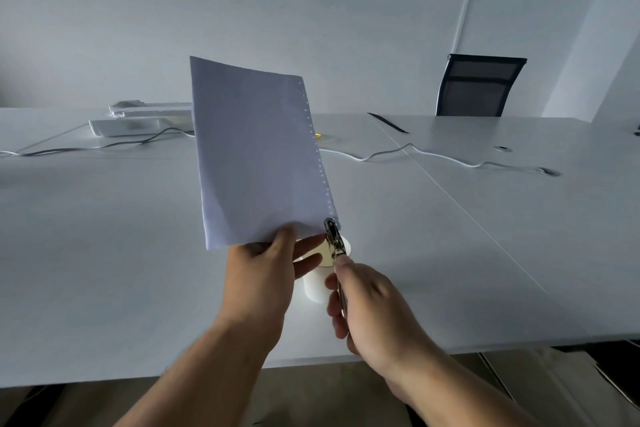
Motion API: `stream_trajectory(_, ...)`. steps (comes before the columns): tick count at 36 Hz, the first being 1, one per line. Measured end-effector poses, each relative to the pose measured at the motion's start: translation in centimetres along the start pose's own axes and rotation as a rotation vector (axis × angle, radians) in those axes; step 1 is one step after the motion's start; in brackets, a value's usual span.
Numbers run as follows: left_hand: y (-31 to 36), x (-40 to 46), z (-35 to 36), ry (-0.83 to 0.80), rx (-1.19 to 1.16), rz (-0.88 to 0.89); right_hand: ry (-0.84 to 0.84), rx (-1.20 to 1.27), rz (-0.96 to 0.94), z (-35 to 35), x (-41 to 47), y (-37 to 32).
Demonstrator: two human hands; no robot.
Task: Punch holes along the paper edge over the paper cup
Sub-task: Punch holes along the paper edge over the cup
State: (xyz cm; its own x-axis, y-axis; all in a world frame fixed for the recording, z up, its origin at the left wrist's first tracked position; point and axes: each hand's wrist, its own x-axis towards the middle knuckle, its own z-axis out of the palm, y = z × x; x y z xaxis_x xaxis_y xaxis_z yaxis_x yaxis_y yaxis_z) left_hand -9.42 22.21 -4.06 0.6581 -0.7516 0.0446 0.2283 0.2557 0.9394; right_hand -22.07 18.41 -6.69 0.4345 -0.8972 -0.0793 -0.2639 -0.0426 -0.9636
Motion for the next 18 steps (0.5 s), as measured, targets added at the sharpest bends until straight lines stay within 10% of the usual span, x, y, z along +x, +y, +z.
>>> stream_trajectory(18, 0.04, -0.37, 0.34, 0.004, -0.053, -0.044, 0.024, 0.018, -0.045, 0.69, 0.2, 0.58)
